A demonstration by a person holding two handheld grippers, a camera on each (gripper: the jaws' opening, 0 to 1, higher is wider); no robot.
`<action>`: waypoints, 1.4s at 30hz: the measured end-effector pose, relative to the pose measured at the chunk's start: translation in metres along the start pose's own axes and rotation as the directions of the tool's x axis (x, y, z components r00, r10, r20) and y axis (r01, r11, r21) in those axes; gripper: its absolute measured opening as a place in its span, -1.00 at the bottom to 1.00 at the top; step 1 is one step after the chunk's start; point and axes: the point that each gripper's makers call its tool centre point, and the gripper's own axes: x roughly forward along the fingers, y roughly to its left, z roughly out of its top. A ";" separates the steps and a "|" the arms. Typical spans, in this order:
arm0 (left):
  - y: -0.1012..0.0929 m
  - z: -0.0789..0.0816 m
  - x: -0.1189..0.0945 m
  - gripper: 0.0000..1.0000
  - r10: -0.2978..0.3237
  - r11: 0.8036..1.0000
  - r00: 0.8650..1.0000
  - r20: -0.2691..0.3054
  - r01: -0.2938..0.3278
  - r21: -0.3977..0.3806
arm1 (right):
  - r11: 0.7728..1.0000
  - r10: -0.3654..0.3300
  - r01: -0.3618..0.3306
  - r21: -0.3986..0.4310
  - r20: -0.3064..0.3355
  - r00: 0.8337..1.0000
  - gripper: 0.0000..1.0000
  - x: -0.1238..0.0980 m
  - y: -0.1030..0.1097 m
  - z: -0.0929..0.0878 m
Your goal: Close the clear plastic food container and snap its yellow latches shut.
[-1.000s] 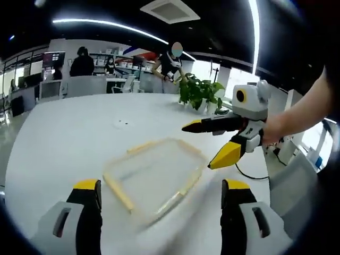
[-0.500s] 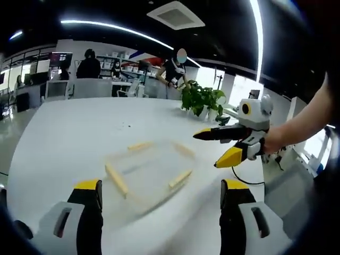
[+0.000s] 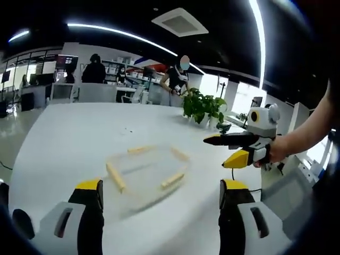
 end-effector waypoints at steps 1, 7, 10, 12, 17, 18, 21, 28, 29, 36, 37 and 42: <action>-0.001 -0.003 -0.003 0.82 0.002 1.000 1.000 -0.006 -0.001 0.021 | 1.000 -0.003 0.003 0.002 -0.001 1.000 0.70 -0.001 0.000 -0.001; -0.001 -0.010 -0.016 0.80 0.024 1.000 1.000 -0.002 -0.024 -0.006 | 0.999 -0.011 0.011 -0.031 -0.007 1.000 0.69 -0.008 0.008 -0.004; -0.006 -0.007 -0.022 0.80 0.026 1.000 0.999 0.019 -0.026 -0.010 | 0.999 -0.004 0.004 -0.044 0.000 1.000 0.67 -0.014 0.018 -0.001; -0.008 -0.006 -0.024 0.80 0.025 1.000 0.999 0.022 -0.025 -0.004 | 0.997 -0.002 0.003 -0.071 0.007 1.000 0.67 -0.019 0.024 0.000; -0.008 -0.001 -0.033 0.81 0.044 0.999 0.998 0.052 -0.043 -0.020 | 0.998 -0.011 0.013 -0.062 0.027 1.000 0.66 -0.029 0.029 -0.002; -0.009 0.000 -0.035 0.81 0.048 0.999 0.997 0.059 -0.047 -0.026 | 0.998 -0.016 0.018 -0.054 0.029 0.999 0.66 -0.032 0.029 -0.002; -0.014 0.001 -0.043 0.81 0.057 0.998 0.996 0.075 -0.054 -0.031 | 0.999 -0.034 0.036 -0.028 0.048 0.998 0.66 -0.042 0.028 -0.002; -0.021 -0.006 -0.057 0.77 0.086 0.996 0.992 0.087 -0.084 -0.021 | 0.997 -0.071 0.071 0.011 0.065 0.995 0.65 -0.059 0.025 -0.008; -0.022 -0.005 -0.058 0.76 0.089 0.996 0.992 0.092 -0.087 -0.020 | 0.997 -0.077 0.076 0.017 0.070 0.995 0.65 -0.061 0.025 -0.008; -0.022 -0.003 -0.072 0.77 0.122 0.992 0.984 0.127 -0.116 -0.057 | 0.994 -0.104 0.103 0.028 0.077 0.992 0.66 -0.074 0.024 -0.010; -0.022 -0.003 -0.074 0.77 0.130 0.990 0.983 0.131 -0.122 -0.066 | 0.994 -0.111 0.110 0.021 0.078 0.991 0.68 -0.076 0.024 -0.010; -0.026 -0.008 -0.084 0.70 0.152 0.986 0.980 0.132 -0.141 -0.084 | 0.994 -0.106 0.105 0.022 0.087 0.991 0.69 -0.084 0.033 -0.009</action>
